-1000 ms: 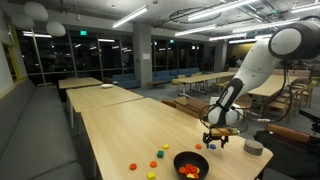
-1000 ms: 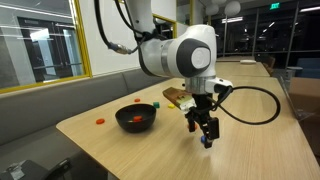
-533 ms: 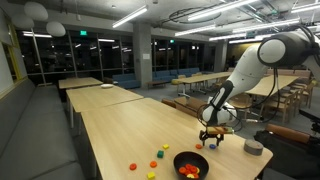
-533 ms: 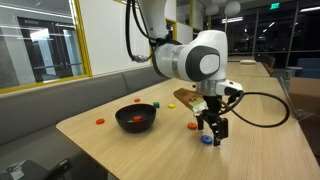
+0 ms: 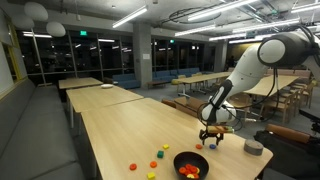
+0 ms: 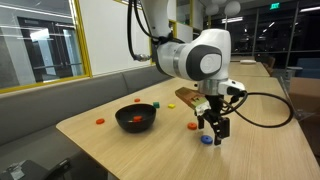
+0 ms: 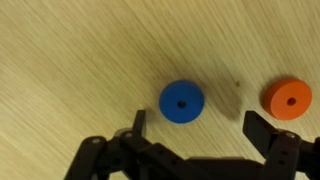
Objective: Put the round blue and orange blocks in the black bowl
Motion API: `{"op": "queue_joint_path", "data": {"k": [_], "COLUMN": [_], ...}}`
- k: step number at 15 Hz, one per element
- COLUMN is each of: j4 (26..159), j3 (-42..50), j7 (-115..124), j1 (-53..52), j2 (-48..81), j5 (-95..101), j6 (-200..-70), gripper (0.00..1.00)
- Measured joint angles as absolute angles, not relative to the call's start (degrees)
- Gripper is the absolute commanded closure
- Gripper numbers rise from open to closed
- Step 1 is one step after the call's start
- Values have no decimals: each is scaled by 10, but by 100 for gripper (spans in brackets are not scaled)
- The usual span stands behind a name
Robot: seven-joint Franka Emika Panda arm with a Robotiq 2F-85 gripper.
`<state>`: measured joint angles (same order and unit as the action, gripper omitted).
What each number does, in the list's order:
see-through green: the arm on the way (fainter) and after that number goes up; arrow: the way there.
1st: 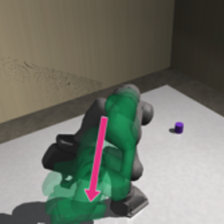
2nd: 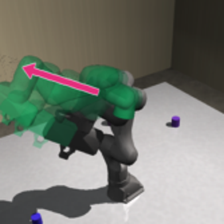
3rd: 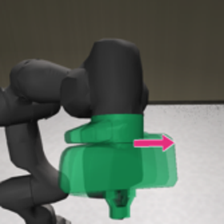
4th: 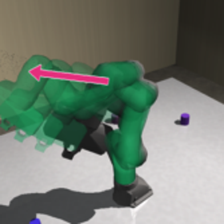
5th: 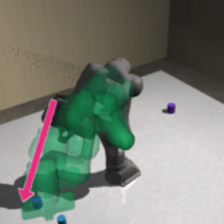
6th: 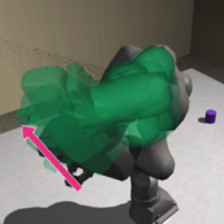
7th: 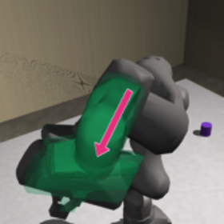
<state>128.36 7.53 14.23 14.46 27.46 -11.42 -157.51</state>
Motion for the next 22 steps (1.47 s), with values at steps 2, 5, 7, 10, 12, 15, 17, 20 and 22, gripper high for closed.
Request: {"op": "queue_joint_path", "data": {"k": [2, 5, 7, 10, 12, 15, 17, 20, 22], "j4": [1284, 1285, 1286, 1287, 1287, 1287, 1287, 1287, 1287], "j3": [73, 73, 73, 75, 76, 78, 79, 82, 82], "j7": [134, 129, 129, 128, 127, 126, 124, 122, 121], "j1": [145, 145, 145, 145, 146, 147, 148, 148, 148], "j2": [275, 275, 275, 275, 275, 272, 267, 260, 256], "j5": [-124, -130, -130, -130, -130, -130, -130, -130, -130], "j6": [-1568, -1562, -1559, -1556, -1556, -1554, -1549, -1538, -1526], "gripper": [0, 0, 0, 25, 30, 53, 69, 79, 79]}}
